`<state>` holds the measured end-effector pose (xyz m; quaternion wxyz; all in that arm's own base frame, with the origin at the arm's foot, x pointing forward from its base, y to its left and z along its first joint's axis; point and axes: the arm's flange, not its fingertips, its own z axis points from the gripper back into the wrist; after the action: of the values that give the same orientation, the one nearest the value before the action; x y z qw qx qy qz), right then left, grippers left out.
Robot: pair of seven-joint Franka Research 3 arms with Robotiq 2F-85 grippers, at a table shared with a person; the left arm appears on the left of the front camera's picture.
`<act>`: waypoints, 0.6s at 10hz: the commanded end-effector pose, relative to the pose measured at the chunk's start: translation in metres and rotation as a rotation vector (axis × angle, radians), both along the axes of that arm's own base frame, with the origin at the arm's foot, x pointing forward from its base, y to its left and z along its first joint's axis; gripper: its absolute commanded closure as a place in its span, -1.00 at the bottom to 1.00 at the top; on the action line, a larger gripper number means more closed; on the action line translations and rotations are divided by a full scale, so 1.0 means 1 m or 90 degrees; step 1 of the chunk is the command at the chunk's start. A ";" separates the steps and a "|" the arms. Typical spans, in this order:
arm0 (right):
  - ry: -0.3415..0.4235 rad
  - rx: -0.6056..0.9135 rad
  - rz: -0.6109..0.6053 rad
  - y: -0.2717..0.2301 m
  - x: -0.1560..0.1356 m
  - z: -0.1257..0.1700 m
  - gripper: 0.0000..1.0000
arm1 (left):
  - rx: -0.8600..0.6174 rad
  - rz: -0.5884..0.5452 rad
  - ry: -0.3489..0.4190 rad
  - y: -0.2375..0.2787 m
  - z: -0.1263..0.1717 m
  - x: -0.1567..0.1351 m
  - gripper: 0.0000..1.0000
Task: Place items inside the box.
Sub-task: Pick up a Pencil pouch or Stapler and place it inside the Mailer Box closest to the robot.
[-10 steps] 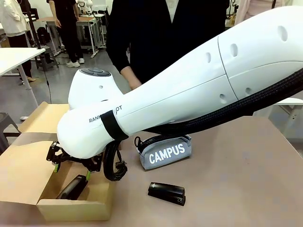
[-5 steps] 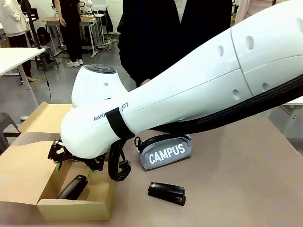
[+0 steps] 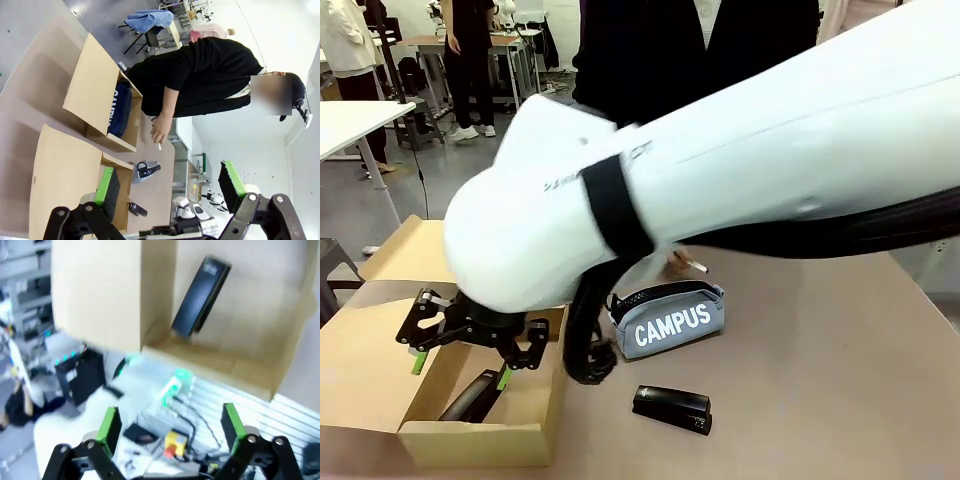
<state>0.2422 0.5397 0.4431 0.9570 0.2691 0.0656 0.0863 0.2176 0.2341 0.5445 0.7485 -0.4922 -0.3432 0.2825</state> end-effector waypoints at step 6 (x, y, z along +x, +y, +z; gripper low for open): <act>0.039 0.002 0.099 -0.087 -0.029 -0.007 -1.00 | 0.002 -0.004 -0.016 -0.001 0.000 0.000 -1.00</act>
<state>0.2263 0.4949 0.4309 0.9537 0.2594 0.1046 0.1107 0.2177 0.2342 0.5443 0.7485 -0.4922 -0.3430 0.2825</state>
